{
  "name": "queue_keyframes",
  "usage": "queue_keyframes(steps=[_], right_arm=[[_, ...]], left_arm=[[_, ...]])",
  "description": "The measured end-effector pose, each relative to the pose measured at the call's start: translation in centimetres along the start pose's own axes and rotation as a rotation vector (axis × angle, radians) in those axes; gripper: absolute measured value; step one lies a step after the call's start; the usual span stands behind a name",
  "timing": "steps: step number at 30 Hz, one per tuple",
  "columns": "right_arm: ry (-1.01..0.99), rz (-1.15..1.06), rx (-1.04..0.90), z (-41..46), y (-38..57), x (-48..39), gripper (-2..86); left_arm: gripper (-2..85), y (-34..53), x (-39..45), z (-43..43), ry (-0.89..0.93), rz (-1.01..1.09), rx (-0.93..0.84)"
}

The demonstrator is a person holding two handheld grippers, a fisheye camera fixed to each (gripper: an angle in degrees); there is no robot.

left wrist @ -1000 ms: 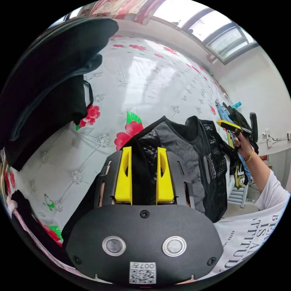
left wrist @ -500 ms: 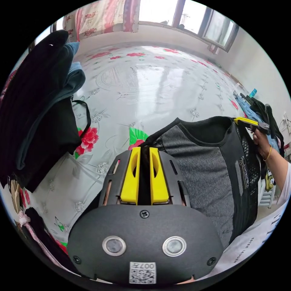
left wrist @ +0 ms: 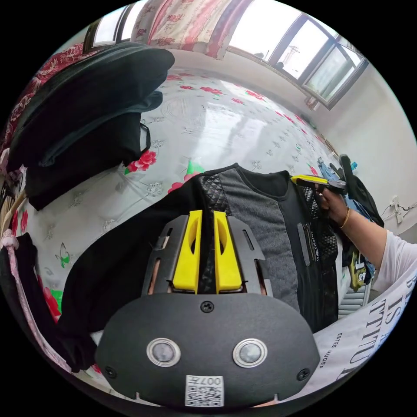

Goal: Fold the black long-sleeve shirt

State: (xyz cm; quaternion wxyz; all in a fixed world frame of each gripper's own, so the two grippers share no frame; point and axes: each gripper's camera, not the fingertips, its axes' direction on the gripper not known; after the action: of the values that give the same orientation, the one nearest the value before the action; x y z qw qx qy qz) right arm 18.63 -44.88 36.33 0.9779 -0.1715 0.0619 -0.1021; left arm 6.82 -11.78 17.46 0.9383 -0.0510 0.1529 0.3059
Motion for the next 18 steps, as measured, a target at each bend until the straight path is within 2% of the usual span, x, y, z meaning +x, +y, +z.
queue_keyframes(steps=[2,5,7,8,10,13,18], right_arm=[[-0.046,0.059,-0.039,-0.5,-0.5,0.7,1.3],[-0.111,0.054,0.163,-5.4,2.8,0.1,0.8],[-0.190,0.062,0.207,-7.7,5.7,-0.6,0.7],[-0.263,0.074,0.198,-8.6,8.0,-1.2,0.7],[-0.368,0.088,0.141,-9.0,11.7,-2.2,0.6],[-0.413,0.078,0.053,-9.6,18.3,-5.1,0.0],[-0.424,0.030,-0.090,-11.1,25.0,-8.7,-0.2]], left_arm=[[5.2,2.6,-0.1,-1.3,-0.033,-0.021,-0.011],[5.8,7.9,-1.2,-4.2,-0.159,-0.088,-0.010],[6.9,12.4,-2.2,-6.6,-0.374,-0.150,-0.028],[7.2,13.4,-2.4,-7.1,-0.434,-0.165,-0.042],[8.0,17.0,-3.6,-8.3,-0.679,-0.240,-0.131],[9.7,19.5,-5.1,-9.3,-0.803,-0.246,-0.147],[11.2,18.9,-7.9,-7.2,-0.852,-0.105,-0.213]])
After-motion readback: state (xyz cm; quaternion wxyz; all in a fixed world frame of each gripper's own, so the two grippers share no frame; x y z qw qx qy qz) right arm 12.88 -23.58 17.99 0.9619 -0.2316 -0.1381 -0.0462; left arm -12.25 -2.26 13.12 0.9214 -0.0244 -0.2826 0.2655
